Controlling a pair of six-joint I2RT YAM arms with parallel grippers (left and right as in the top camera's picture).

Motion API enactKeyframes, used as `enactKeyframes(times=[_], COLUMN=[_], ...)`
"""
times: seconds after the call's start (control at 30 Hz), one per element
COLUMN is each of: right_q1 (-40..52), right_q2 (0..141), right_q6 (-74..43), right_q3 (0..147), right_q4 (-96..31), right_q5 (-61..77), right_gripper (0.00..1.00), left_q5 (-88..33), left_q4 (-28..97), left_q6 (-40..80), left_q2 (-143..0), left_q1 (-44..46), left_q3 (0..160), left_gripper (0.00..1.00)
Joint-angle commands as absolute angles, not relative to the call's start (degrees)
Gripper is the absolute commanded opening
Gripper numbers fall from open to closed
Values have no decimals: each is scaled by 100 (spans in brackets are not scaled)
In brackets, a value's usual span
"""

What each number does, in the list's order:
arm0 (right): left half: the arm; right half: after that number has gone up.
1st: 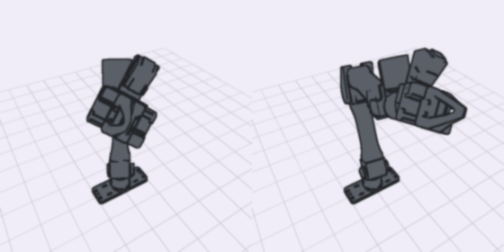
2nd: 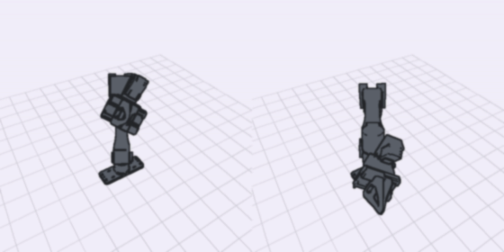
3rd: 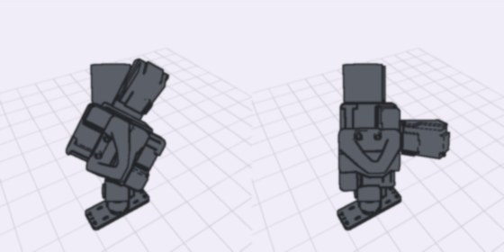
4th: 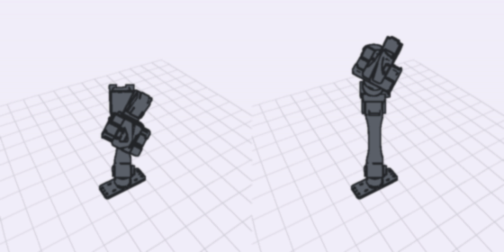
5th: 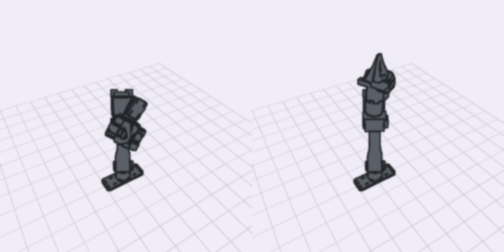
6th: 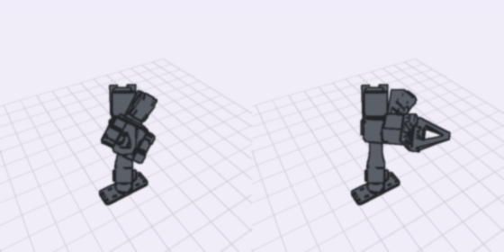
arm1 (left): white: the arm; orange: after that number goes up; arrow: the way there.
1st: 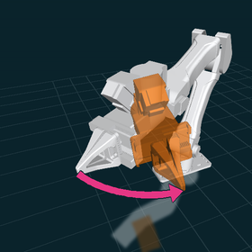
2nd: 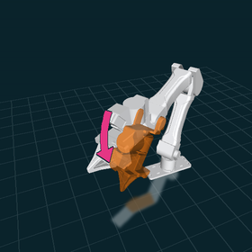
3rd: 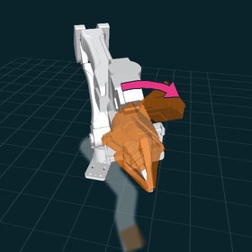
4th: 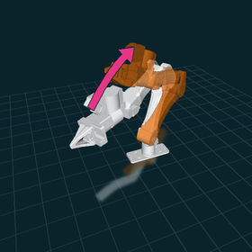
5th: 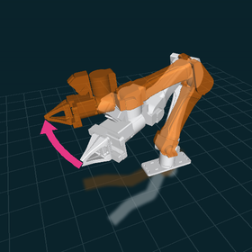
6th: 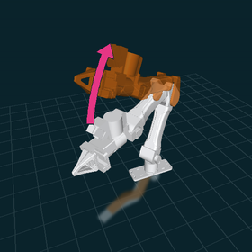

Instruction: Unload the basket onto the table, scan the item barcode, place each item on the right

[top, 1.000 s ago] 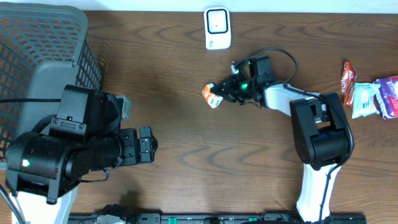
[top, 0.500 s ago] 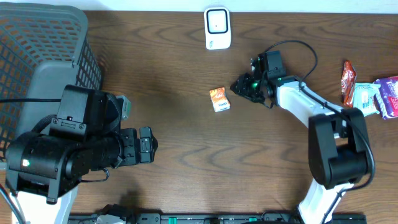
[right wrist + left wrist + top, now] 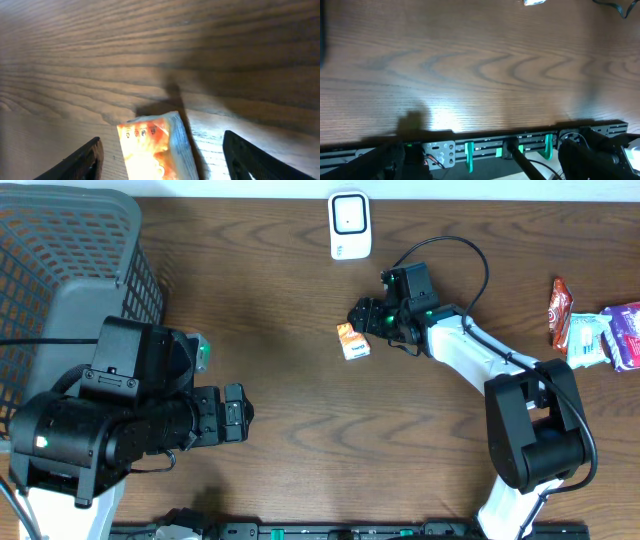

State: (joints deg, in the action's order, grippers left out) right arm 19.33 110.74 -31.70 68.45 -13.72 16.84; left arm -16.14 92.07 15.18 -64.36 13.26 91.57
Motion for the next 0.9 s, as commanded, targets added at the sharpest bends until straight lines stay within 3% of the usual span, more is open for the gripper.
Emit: enactKeyframes(times=[0.0,0.17,0.3,0.5,0.73,0.87], right_q1=[2018,2106,2307,2464,2338,1999], right_q2=[11155,11209,11380,11786,11845,11841], right_q6=[-3055,-3055,-3059,-3148,-3140,-3035], right_q3=[6825,6814,6814,6814,6884,7072], right_q4=[-1514,-1767,-1737,-1544,-1369,-1275], right_q5=[1616,1619,1570,1173,1874,3354], right_gripper=[64,69,66,46,3,1], left_q5=[-1577,-1577,-1577,-1575,-1577,-1577], left_q4=[9317,9314,9314,9314,9317,9314], left_q6=[1505,1505,1505,1505,1505,1505], left_q2=[-6434,-6434,-6434,-6434,-6434,-6434], left_q1=[1304,1304,1304,1304,1304,1304], left_q3=[9196,9194,9196,9196,9196,9196], left_gripper=[98,98,98,98,98,98])
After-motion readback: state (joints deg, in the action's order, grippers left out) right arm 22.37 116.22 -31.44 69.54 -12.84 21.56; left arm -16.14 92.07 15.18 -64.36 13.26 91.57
